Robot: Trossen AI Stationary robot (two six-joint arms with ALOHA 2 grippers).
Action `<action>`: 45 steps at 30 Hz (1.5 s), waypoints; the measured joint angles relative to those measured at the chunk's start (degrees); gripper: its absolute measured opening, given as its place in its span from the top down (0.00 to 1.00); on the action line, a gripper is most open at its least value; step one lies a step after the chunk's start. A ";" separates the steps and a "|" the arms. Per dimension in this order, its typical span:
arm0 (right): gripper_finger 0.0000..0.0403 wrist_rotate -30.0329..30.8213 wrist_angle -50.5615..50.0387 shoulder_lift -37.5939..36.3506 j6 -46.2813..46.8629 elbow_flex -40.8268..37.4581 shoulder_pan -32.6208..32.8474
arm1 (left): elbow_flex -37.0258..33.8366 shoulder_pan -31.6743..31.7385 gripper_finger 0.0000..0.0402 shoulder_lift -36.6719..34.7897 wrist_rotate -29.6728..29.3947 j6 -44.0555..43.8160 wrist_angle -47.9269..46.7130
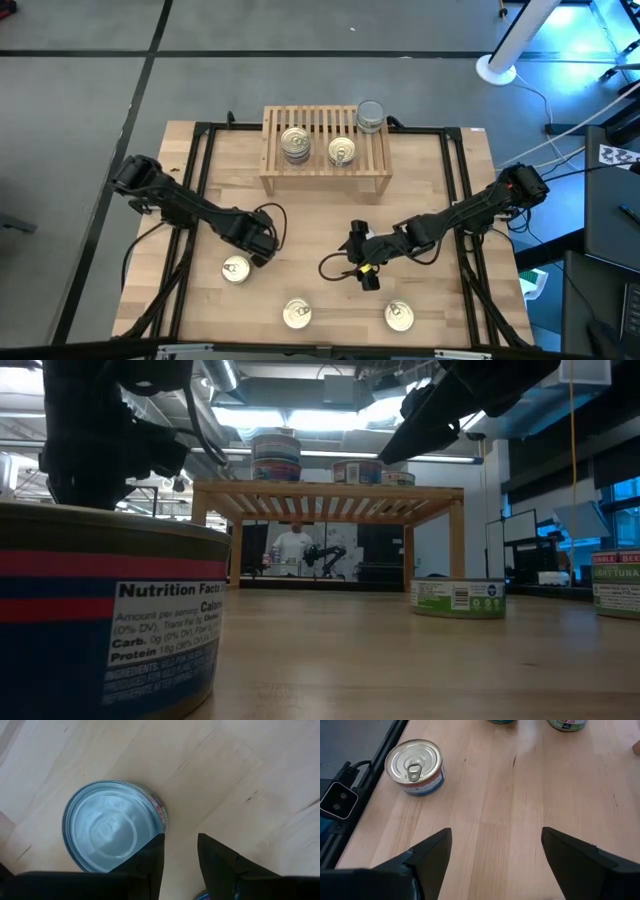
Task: Stack canned seafood by type on shelf
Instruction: Stack the green tuna can on top of the green tuna can on the shelf
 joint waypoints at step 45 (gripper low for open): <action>0.24 0.00 0.07 -0.02 0.00 -0.02 0.00 | 0.00 0.26 0.72 1.76 2.61 3.67 17.21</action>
